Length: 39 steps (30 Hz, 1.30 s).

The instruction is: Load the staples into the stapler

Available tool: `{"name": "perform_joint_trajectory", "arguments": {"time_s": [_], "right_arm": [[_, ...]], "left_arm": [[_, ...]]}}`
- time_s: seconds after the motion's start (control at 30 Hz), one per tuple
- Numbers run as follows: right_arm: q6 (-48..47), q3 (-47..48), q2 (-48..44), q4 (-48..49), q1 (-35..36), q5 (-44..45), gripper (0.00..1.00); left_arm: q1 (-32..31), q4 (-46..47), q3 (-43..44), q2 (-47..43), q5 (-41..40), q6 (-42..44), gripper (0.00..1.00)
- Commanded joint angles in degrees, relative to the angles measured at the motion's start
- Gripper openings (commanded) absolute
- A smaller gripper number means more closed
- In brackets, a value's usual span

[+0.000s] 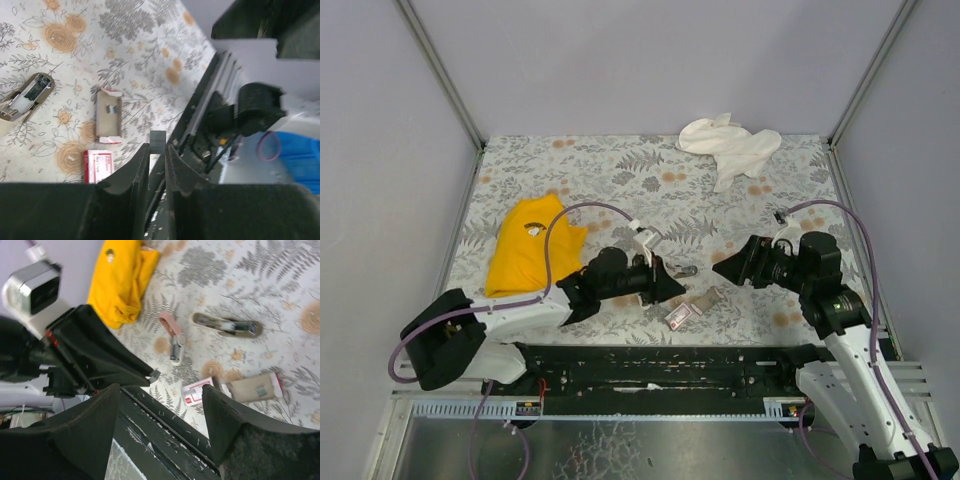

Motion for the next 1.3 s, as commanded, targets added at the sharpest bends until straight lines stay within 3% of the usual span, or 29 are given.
{"name": "perform_joint_trajectory", "arguments": {"time_s": [0.0,0.33,0.63,0.97,1.27], "right_arm": [[1.91,0.19,-2.73,8.88,-0.16,-9.90,0.74],[21.04,-9.01,-4.84,37.63,-0.15,-19.21,0.75],[32.16,-12.55,-6.09,52.27,-0.03,-17.77,0.70],[32.66,-12.84,-5.37,52.99,2.19,-14.51,0.63],[29.14,-12.11,-2.22,51.43,10.64,-7.56,0.57]], "left_arm": [[3.79,8.81,-1.28,-4.48,9.40,-11.77,0.12],[6.51,21.21,-1.22,-9.40,12.72,-26.66,0.13],[6.58,21.56,0.44,-11.06,13.12,-28.38,0.14],[6.58,22.52,0.78,-11.15,13.25,-29.32,0.14],[6.55,21.17,1.66,-11.09,13.17,-28.41,0.14]]}}
